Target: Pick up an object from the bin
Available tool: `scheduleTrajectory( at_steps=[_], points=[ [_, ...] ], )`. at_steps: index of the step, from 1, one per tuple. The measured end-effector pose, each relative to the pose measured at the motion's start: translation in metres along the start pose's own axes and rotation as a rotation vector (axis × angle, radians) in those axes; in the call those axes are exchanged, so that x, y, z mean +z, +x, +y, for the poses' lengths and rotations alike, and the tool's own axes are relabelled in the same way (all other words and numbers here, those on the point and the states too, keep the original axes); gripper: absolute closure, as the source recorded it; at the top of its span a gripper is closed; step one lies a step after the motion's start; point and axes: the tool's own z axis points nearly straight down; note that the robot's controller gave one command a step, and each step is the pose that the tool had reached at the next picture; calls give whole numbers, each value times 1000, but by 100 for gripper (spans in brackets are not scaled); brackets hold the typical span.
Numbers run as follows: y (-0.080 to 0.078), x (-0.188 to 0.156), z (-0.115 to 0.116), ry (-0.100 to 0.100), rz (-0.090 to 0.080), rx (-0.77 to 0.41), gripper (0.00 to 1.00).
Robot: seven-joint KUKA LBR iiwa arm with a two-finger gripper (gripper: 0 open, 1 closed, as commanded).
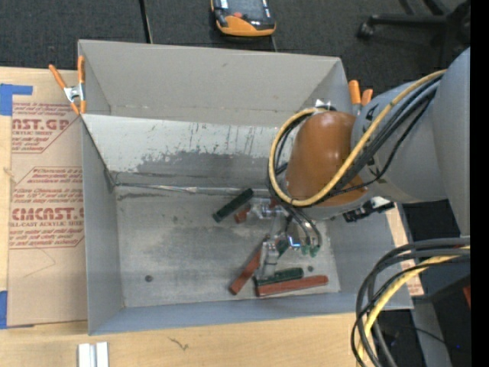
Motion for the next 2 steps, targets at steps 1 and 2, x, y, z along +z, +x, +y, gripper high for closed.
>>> scheduleTrajectory(
  at_steps=[1, 2],
  points=[
    [2, -9, 28, -7, -5, 0, 0],
    [-14, -20, 16, -4, -3, 124, 0]
  ],
)
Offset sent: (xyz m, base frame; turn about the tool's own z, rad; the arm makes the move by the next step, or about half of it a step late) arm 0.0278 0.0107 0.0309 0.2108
